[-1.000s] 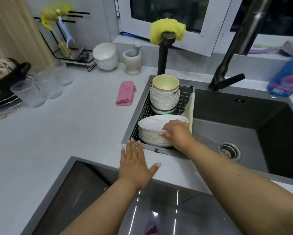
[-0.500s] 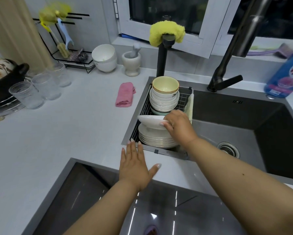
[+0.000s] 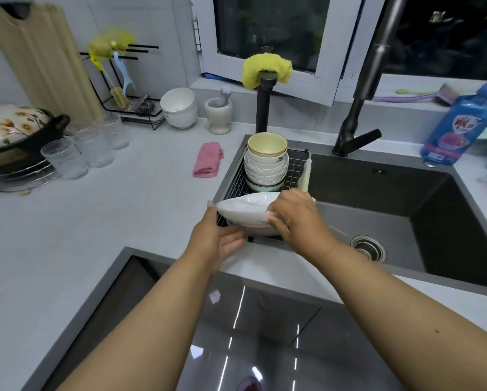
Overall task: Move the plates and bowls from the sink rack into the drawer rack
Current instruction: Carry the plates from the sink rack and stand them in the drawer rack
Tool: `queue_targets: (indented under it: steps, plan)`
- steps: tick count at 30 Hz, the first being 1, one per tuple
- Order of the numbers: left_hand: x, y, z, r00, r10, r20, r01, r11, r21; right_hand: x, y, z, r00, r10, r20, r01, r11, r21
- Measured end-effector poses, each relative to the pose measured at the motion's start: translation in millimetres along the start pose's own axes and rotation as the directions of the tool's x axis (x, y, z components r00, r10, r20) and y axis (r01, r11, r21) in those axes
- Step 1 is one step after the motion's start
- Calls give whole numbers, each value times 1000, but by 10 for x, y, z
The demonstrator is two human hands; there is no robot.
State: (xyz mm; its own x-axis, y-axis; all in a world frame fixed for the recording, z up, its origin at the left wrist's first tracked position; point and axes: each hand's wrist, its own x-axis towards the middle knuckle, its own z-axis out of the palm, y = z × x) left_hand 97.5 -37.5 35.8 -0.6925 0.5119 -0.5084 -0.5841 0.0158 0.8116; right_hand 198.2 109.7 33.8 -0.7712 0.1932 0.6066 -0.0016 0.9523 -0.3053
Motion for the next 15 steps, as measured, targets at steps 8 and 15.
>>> queue_targets:
  steps: [8,15]
  plan:
    - [-606,-96,33,996,-78,-35,65,957,-284,-392,-361,-281,986,-143,82,138,988,66]
    - [-1253,-341,-141,976,25,-216,-81,963,-257,-617,-728,-557,990,124,65,-137,961,241]
